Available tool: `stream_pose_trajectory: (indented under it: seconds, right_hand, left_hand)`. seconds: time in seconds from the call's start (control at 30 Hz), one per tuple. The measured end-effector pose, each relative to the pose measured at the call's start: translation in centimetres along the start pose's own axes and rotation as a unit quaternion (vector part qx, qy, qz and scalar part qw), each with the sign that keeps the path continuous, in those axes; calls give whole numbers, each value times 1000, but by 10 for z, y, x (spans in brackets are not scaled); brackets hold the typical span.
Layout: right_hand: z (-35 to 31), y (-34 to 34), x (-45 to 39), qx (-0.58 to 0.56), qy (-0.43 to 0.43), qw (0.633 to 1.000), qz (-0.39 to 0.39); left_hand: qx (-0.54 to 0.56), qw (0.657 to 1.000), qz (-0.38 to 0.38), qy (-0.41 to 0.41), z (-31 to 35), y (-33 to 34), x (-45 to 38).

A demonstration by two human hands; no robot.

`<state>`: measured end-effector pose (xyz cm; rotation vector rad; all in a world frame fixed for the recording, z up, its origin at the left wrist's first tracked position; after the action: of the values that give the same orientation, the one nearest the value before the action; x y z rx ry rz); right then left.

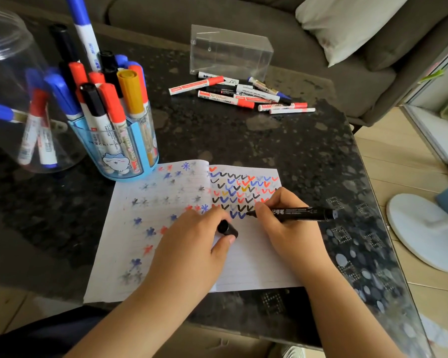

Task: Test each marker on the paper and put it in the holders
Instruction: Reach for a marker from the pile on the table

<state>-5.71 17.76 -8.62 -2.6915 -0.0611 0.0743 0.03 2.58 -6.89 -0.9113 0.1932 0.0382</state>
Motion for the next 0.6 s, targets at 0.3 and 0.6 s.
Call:
stream_pose_trajectory:
  seconds: [0.3, 0.6]
  right_hand:
    - [0, -7, 1, 24, 4, 999, 34]
    - [-1, -22, 8, -127, 72, 988, 53]
  left_hand:
    - [5, 1000, 4, 5, -2, 1, 0]
    - [225, 964, 20, -140, -23, -11, -1]
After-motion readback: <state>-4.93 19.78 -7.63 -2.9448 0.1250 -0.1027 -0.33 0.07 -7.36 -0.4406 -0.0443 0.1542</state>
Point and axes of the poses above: each hand's wrist, its own x-axis away from the middle knuckle, its own y-axis out of the palm, z = x × y, the point moved 10 cm from there along -x, towards the middle knuckle, and after that the axes turned 5 degrees about y, right-handed, at the moved point
